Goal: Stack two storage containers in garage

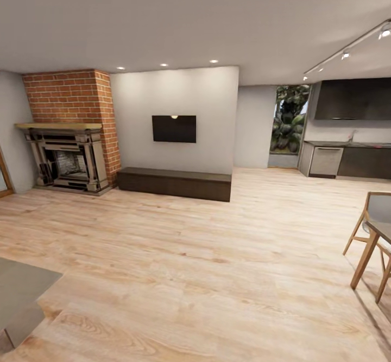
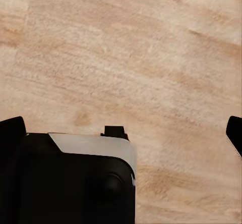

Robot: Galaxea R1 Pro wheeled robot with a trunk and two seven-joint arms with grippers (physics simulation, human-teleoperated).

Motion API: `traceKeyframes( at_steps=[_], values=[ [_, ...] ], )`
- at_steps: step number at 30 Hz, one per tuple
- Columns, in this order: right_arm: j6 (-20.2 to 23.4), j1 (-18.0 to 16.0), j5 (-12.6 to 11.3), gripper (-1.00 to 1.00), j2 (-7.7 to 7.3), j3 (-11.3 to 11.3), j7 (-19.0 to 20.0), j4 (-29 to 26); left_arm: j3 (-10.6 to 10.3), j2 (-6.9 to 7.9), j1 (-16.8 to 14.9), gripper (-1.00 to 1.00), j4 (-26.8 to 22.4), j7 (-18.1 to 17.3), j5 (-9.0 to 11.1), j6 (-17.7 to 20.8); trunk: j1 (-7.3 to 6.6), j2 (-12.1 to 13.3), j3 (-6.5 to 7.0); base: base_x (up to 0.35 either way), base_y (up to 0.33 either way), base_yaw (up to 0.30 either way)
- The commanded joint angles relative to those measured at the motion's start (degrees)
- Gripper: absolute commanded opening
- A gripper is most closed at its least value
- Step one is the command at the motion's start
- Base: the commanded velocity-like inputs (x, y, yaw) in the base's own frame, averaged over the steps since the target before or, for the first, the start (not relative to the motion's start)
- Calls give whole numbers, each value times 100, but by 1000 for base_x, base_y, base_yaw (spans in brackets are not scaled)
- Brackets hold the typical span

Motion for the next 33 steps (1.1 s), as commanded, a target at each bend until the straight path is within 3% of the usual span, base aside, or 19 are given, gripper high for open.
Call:
traceKeyframes(
  at_steps=[1,33],
  values=[
    [-30,-8,61,100,0,-47,-30,18,-49,0,-4,100,1,15,45,-14,4,-5,-8,323,0,0],
    [-30,-8,61,100,0,-47,-29,18,-49,0,-4,100,1,15,46,-15,4,-5,-8,323,0,0]
  ],
)
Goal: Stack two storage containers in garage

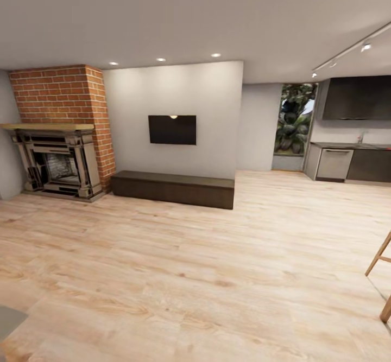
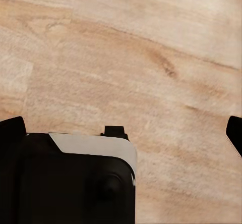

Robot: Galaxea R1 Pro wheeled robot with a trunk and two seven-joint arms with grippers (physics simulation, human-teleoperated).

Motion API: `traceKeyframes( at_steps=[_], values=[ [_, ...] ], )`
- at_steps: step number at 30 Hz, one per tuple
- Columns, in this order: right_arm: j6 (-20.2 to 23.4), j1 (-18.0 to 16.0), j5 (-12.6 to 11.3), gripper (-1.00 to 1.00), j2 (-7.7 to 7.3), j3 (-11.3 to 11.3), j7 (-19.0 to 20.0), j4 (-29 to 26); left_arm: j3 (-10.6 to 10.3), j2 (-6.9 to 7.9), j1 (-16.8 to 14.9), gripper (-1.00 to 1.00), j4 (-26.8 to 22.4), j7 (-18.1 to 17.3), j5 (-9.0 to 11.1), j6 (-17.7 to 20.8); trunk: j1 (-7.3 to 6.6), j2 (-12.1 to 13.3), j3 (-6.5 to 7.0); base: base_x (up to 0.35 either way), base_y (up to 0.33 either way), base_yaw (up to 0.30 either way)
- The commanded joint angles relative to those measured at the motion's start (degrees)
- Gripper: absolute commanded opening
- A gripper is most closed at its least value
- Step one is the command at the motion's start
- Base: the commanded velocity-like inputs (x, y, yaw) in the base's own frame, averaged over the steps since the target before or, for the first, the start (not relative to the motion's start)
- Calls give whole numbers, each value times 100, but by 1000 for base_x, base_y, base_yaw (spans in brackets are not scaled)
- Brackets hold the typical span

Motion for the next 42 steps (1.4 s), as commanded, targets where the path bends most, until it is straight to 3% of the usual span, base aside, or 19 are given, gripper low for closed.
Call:
traceKeyframes(
  at_steps=[1,42],
  values=[
    [-30,-8,61,100,0,-47,-29,18,-49,-1,-4,100,1,15,42,-13,4,-5,-8,323,0,0],
    [-30,-8,61,100,0,-47,-31,18,-47,-18,-4,100,1,15,44,-22,4,-5,-8,323,0,0]
  ],
)
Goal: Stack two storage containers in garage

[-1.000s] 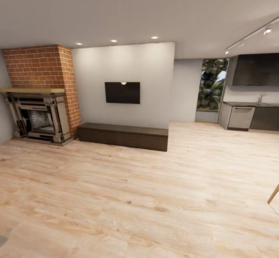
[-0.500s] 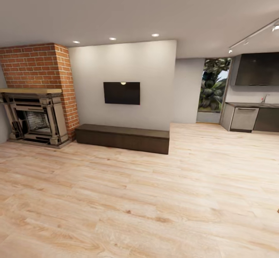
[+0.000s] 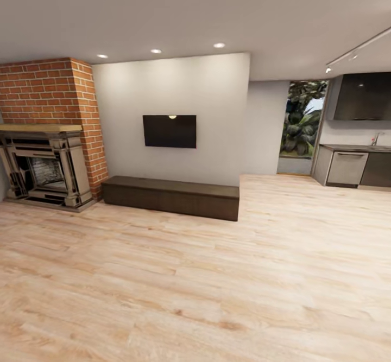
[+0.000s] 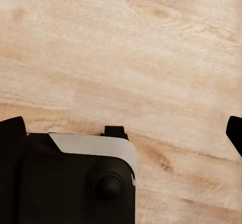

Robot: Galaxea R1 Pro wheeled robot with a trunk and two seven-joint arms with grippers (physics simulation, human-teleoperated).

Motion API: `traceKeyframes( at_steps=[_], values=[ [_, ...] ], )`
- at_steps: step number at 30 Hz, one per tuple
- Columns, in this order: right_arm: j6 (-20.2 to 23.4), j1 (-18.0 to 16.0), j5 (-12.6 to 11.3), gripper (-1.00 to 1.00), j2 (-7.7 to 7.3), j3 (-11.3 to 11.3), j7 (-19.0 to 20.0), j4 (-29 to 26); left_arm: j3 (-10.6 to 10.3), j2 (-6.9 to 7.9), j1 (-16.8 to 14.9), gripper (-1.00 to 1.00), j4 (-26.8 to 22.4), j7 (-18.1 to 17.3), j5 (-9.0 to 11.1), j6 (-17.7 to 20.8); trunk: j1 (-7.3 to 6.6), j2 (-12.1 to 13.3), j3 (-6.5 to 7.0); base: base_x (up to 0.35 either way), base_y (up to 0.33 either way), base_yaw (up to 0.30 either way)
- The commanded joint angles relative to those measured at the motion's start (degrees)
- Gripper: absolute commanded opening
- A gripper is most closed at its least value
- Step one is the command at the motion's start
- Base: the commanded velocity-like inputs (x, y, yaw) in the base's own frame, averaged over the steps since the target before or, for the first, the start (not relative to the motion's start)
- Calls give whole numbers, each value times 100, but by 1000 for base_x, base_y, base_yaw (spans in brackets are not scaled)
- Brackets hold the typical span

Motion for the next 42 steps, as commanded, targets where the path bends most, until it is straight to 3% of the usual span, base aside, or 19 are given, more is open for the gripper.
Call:
traceKeyframes(
  at_steps=[1,26,34,42],
  values=[
    [-30,-8,61,100,0,-47,-29,18,-50,-1,-4,100,1,15,43,-13,4,-5,-8,323,0,0],
    [-30,-8,67,100,6,-47,-28,18,-43,-1,-4,100,1,16,41,-20,4,-5,-8,308,0,0],
    [-37,-8,51,100,-5,-64,30,18,-42,-1,-4,100,1,15,43,-22,4,-5,-8,53,0,10],
    [-35,-8,59,100,-17,-54,41,18,-42,-1,-4,100,1,15,43,-22,4,-5,-8,1,0,230]
  ],
)
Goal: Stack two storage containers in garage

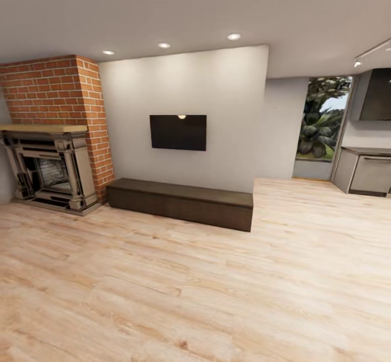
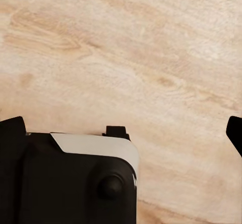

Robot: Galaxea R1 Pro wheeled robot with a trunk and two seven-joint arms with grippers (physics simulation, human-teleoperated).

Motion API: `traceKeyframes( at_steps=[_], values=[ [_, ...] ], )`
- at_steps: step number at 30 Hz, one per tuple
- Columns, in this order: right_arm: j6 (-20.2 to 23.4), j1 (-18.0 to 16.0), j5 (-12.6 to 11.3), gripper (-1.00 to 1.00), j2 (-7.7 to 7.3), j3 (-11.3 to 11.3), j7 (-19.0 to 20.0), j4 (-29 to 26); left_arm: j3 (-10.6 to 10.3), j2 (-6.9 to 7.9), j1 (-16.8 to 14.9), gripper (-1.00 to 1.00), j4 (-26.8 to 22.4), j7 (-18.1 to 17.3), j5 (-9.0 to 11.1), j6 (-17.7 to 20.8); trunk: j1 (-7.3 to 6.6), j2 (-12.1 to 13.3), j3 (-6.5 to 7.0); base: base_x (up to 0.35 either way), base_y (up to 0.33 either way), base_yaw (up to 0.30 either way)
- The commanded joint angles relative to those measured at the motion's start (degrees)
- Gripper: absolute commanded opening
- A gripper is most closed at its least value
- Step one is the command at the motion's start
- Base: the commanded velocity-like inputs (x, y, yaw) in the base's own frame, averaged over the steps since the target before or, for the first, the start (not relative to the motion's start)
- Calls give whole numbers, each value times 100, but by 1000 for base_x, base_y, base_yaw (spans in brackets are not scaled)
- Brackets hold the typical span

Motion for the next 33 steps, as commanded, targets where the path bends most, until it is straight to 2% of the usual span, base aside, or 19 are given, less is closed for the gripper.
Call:
traceKeyframes(
  at_steps=[1,15,33],
  values=[
    [-31,-8,65,100,-1,-43,-29,18,-49,-1,-4,100,2,15,44,-13,1,-7,-9,0,0,281],
    [-35,-7,88,100,1,-22,-45,18,-49,-1,-4,100,2,15,44,-13,1,-7,-9,41,0,288],
    [-35,-8,90,100,6,-21,-55,18,-54,-1,-4,100,2,15,44,-9,1,-7,-9,297,0,289]
  ],
)
